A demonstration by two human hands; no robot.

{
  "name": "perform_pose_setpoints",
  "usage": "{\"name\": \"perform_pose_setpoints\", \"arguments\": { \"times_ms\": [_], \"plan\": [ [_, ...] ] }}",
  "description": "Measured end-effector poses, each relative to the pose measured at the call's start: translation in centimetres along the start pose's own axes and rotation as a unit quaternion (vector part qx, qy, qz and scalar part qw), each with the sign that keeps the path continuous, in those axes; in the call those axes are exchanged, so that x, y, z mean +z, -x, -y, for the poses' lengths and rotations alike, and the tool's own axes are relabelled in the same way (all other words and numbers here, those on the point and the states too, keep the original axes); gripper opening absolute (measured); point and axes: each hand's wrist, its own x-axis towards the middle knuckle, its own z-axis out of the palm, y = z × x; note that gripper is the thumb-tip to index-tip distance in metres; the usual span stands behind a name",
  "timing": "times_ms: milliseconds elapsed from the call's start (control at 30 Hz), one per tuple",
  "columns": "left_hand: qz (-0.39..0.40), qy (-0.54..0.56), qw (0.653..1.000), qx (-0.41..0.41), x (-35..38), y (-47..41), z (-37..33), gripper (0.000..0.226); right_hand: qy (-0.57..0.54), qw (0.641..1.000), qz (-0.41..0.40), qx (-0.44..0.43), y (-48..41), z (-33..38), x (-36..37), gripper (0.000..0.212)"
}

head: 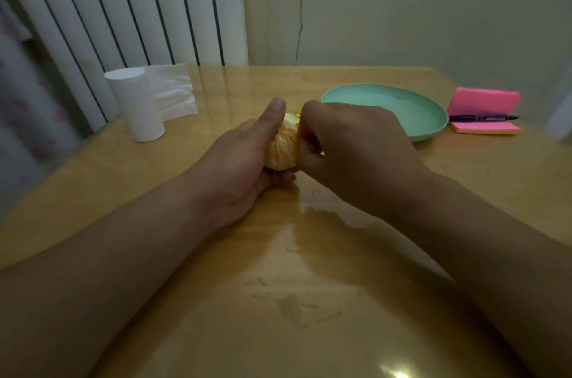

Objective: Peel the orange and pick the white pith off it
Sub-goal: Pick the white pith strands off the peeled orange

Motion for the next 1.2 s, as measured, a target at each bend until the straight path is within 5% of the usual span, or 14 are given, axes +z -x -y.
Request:
{"name": "perform_pose_setpoints", "arguments": {
  "times_ms": [300,733,900,1200],
  "plan": [
    [0.014,0.076,0.997,-0.019,-0.1,0.2,-0.2,0.056,-0.196,0.977,-0.022,0.081,1.1,-1.9,0.8,0.011],
    [-0.033,-0.015,0.999,0.001,-0.3,-0.1,-0.2,0.058,0.013,0.999,0.026,-0.024,0.1,-0.8,-0.2,0.018],
    [-0.022,-0.023,0.999,0.016,0.0,0.2,-0.2,0.057,0.008,1.0,-0.003,-0.021,0.0,-0.2,-0.1,0.016],
    [-0.007,0.02,1.0,0.019,0.3,0.4,-0.3,0.048,-0.241,0.963,-0.044,0.113,1.1,-1.6,0.8,0.011]
  ]
}}
